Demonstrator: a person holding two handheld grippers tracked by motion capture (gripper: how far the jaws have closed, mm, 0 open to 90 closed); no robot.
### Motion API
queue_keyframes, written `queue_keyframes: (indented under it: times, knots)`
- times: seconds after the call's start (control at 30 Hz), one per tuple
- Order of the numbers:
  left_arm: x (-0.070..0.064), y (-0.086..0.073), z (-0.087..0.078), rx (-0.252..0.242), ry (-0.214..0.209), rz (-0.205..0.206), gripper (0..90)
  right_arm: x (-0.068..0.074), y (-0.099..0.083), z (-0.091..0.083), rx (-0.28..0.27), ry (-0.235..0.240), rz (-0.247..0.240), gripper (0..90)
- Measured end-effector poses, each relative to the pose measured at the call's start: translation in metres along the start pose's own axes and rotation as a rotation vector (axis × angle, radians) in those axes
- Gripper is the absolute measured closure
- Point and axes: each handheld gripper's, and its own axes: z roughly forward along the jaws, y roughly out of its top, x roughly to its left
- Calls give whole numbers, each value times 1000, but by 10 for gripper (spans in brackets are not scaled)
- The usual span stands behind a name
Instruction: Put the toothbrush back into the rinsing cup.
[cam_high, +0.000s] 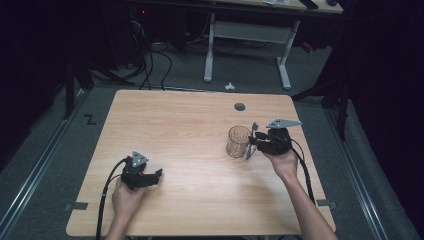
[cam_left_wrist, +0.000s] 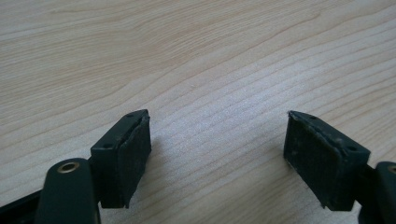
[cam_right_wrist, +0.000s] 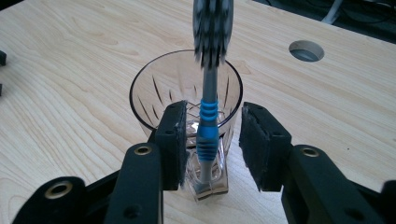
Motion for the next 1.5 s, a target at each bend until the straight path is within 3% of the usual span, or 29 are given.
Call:
queue_keyframes:
  times: [0.73, 1.1, 1.5]
  knots:
    - [0, 0, 0, 1, 1, 0, 236, 3, -4, -18, -20, 5, -13, 606]
    - [0, 0, 0, 0, 1, 0, 236, -1, -12, -28, -35, 18, 18, 611]
    - [0, 0, 0, 0, 0, 0, 236, 2, -16, -35, -47, 26, 9, 624]
